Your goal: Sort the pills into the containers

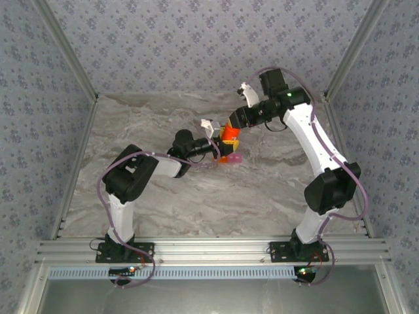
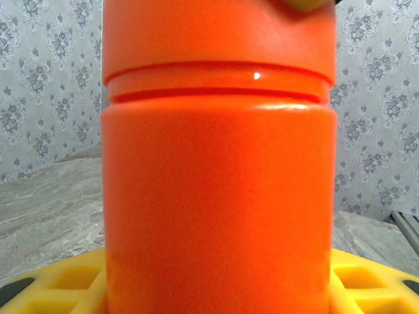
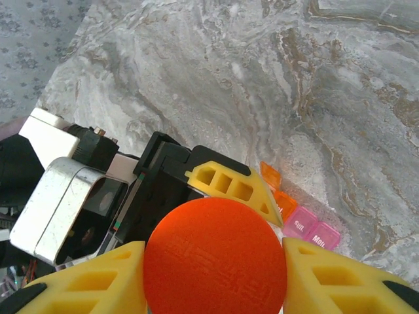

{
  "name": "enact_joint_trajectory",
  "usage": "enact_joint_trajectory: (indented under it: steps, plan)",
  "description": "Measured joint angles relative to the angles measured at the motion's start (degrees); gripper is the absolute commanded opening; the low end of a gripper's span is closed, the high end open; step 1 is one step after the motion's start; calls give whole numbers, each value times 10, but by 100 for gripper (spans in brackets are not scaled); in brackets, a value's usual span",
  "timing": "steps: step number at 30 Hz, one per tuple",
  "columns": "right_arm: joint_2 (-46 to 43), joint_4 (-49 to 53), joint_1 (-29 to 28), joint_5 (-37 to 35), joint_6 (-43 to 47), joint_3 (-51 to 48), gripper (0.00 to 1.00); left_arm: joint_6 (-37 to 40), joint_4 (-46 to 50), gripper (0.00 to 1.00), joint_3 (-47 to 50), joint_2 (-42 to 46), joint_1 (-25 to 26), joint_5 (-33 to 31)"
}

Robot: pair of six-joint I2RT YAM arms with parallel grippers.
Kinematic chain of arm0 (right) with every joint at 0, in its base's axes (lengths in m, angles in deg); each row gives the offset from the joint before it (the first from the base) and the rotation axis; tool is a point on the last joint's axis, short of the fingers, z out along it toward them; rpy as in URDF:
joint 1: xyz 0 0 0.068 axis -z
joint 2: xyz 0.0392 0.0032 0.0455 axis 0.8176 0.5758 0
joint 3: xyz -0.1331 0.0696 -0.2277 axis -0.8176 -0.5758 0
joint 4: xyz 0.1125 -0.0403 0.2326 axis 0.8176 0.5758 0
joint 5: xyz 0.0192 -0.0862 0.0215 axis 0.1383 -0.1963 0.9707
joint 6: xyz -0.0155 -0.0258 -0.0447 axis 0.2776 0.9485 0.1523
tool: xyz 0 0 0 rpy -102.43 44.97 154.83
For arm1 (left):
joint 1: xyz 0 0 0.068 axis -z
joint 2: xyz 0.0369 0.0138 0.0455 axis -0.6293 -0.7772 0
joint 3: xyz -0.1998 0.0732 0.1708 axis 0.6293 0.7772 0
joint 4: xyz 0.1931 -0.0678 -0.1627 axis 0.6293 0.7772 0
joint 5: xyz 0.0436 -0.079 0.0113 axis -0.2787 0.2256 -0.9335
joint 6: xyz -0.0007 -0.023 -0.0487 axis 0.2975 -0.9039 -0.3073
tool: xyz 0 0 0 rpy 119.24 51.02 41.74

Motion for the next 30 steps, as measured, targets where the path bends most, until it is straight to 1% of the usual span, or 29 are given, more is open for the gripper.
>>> enact_joint_trajectory:
  steps: [5,9,11,14,17,19,22,24,27,30]
  plan:
    - [-15,-62,-31,-80,-113,-53,45,19,21,0,16,0,-2,-25]
    - [-39,-139,-43,-119,-227,-134,44,35,52,0,29,0,-2,-36]
    - [-45,-164,-48,-133,-267,-157,44,41,63,0,32,0,-2,-41]
    - [-46,-181,-54,-153,-304,-166,44,45,71,0,33,0,-2,-50]
    - [-46,-184,-57,-160,-319,-166,46,47,69,0,33,0,-2,-56]
    - [-46,-182,-57,-160,-322,-164,50,49,69,0,33,0,-2,-56]
    - [-46,-167,-53,-156,-318,-150,65,49,57,0,32,0,-1,-56]
    - [-46,-150,-45,-140,-312,-133,75,49,41,0,27,0,2,-56]
    - [-46,-124,-23,-113,-295,-92,84,49,22,0,20,0,4,-56]
    - [-46,-94,1,-90,-262,-39,86,46,10,0,19,0,5,-53]
